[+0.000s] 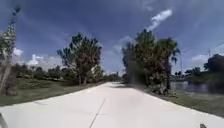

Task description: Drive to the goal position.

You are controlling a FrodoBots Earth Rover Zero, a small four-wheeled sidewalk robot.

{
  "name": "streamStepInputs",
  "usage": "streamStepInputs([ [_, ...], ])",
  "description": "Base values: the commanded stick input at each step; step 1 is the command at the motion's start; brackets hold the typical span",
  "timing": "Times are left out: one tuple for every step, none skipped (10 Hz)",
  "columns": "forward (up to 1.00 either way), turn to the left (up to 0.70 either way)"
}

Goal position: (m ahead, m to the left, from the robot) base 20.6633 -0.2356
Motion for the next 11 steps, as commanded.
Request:
streamStepInputs([
  [0.85,0.0],
  [0.85,0.0],
  [0.85,0.0],
  [0.85,0.0],
  [0.85,0.0],
  [0.85,0.0],
  [0.85,0.0],
  [0.85,0.0],
  [0.85,0.0],
  [0.85,0.0],
  [0.85,0.0],
])
